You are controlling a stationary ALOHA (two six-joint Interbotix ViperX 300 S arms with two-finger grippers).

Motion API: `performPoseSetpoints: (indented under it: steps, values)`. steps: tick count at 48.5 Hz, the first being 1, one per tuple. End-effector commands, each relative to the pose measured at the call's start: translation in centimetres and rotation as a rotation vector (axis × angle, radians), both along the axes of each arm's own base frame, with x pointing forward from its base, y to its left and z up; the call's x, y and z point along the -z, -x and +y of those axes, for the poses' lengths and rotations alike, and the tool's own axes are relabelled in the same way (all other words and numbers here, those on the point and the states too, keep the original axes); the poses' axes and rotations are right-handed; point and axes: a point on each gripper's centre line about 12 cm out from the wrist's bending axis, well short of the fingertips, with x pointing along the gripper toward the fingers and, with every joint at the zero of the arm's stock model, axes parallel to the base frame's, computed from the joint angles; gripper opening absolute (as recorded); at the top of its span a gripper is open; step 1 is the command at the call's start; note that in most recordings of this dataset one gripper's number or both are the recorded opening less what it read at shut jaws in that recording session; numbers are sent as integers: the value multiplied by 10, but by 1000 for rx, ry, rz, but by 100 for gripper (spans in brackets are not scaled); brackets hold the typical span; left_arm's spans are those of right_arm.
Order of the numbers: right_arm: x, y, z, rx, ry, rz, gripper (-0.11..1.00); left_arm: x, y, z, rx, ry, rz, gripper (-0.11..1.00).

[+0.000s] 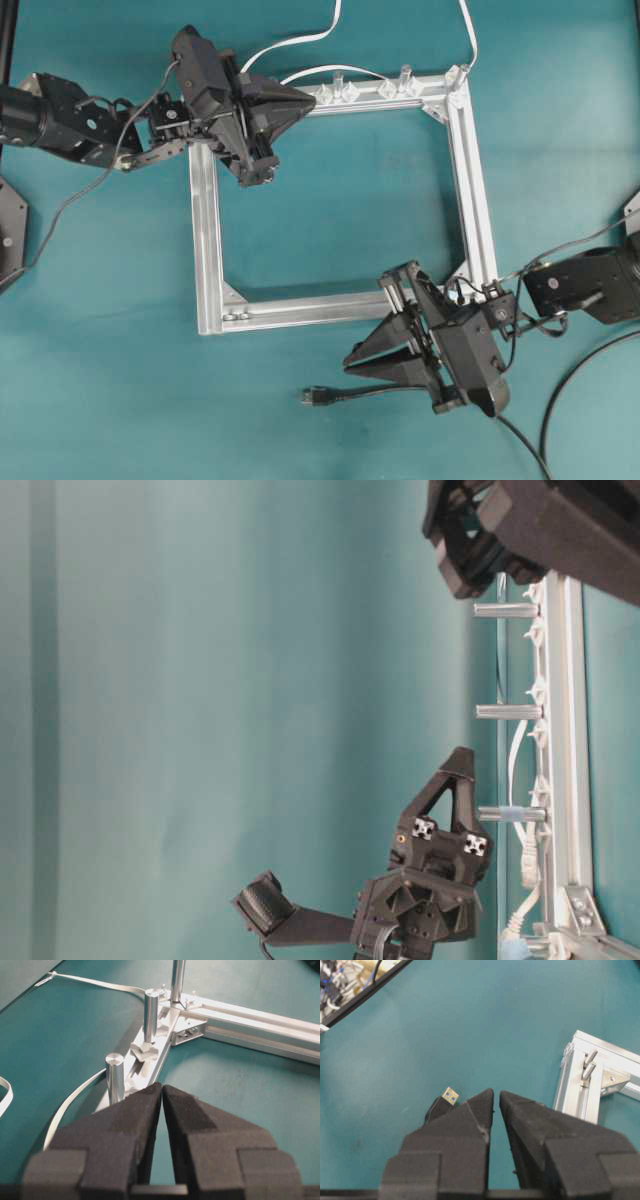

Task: Insert the wire through the string loop located on the right side.
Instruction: 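Move the right gripper down over the black USB cable plug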

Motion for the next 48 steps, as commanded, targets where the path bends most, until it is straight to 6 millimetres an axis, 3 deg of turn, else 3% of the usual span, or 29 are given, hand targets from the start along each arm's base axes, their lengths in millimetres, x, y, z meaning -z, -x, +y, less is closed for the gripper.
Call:
performPoseSetpoints:
  steps: [1, 6, 9, 31, 33, 38, 43, 48]
  values:
    - [-11, -4, 5, -4, -26, -31, 24, -20, -4, -2, 41, -44, -28, 15]
    - [-11, -4, 3, 17, -51, -22, 9, -25, -2, -3, 44, -36, -7, 1]
    - [-11, -4, 3, 22, -69, -17, 2, -26, 0, -4, 44, -27, 9, 0]
    - [-12, -4, 6, 25, -116, -2, 1, -25, 1, -7, 53, -10, 50, 1]
    - [-12, -4, 6, 23, -116, -2, 2, -25, 1, -9, 58, -11, 57, 8]
    - [-12, -4, 5, 31, -122, 1, 22, -27, 1, -11, 64, -8, 62, 35]
    - [-12, -4, 4, 54, -138, 5, 52, -30, 4, -13, 67, -4, 71, 65]
    - [-11, -4, 3, 90, -170, 12, 81, -33, 8, -14, 70, 0, 79, 65]
